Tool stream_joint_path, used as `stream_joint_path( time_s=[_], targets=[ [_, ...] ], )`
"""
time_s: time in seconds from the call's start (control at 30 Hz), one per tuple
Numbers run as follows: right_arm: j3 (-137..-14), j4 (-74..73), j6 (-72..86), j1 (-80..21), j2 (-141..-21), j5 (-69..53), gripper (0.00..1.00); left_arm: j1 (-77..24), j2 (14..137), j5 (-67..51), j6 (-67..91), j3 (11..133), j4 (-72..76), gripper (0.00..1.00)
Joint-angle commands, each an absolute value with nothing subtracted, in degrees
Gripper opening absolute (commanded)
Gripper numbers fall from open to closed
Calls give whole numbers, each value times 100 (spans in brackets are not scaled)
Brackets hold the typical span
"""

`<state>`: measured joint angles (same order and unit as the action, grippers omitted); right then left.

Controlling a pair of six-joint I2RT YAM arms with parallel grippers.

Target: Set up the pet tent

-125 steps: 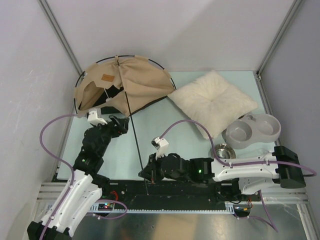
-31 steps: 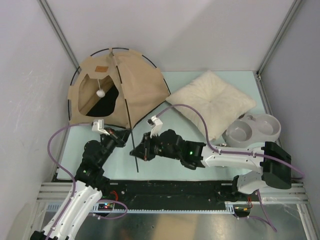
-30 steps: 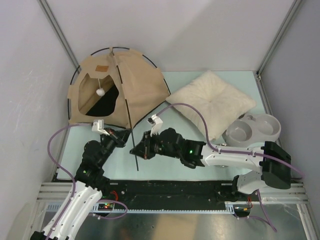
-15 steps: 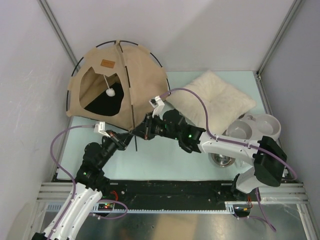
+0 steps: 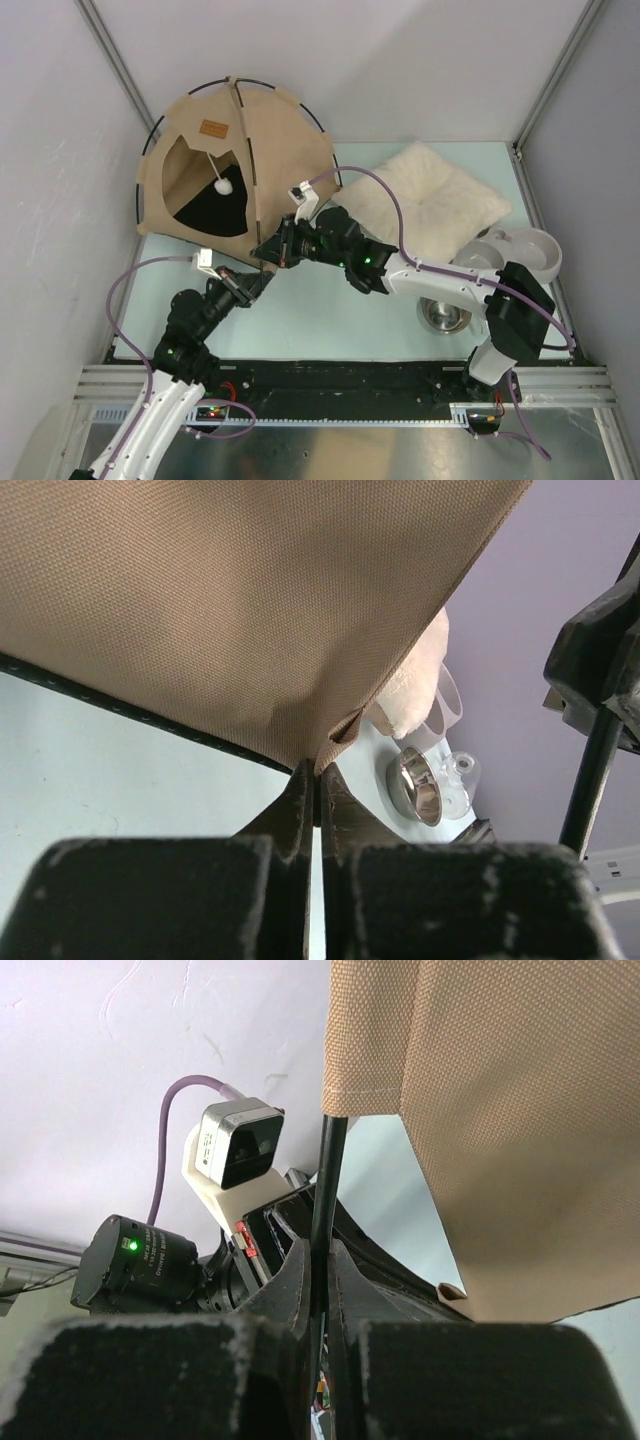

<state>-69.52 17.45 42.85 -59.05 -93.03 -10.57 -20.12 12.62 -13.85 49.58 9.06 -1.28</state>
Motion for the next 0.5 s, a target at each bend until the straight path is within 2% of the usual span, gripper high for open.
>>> stream_joint_path(
  time_s=[0.0, 0.3, 0.47],
  targets=[
    [-7453, 2787, 4461, -5844, -9400, -858, 0, -2093, 1359, -1973, 5180, 1082, -951, 0],
    [-7725, 2646, 4698, -5895, -9598, -943, 0, -2092, 1560, -1945, 5235, 1441, -1415, 0],
    [-7754, 2699, 4916, -5650, -9641, -1500, 0, -2092, 1481, -2112, 5127, 1582, -1682, 0]
  ],
)
